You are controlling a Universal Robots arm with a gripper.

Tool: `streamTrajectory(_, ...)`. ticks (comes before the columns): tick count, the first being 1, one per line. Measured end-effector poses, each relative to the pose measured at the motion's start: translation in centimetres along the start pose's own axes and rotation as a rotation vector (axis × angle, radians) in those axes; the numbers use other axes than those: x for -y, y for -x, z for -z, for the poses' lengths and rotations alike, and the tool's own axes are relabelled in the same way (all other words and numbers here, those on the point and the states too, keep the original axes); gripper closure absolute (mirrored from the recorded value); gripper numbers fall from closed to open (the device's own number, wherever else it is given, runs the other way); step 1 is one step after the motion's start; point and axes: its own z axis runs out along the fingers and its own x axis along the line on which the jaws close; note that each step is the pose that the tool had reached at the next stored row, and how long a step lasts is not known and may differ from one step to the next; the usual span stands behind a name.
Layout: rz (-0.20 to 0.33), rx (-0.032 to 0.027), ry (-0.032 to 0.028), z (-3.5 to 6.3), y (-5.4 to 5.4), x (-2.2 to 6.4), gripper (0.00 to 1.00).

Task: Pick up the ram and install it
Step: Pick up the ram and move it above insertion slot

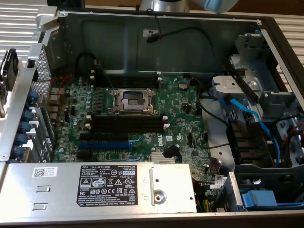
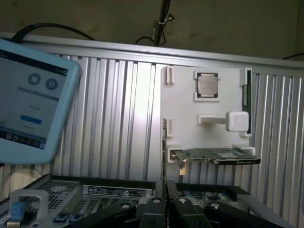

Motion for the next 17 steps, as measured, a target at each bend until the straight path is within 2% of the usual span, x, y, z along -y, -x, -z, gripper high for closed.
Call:
streamTrajectory(8, 0.001, 0.0001, 0.0002, 0.43, -0.2, 3.37, 0.88)
streamTrajectory(9, 0.001, 0.0, 0.0008, 0.51, -0.2, 3.84, 0.88)
streamTrajectory(10, 0.0, 0.0001, 0.0024, 0.61, -0.3, 4.75, 0.88)
streamTrajectory(17, 0.0, 0.0004, 0.0094, 0.83, -0.6, 7.86, 0.88)
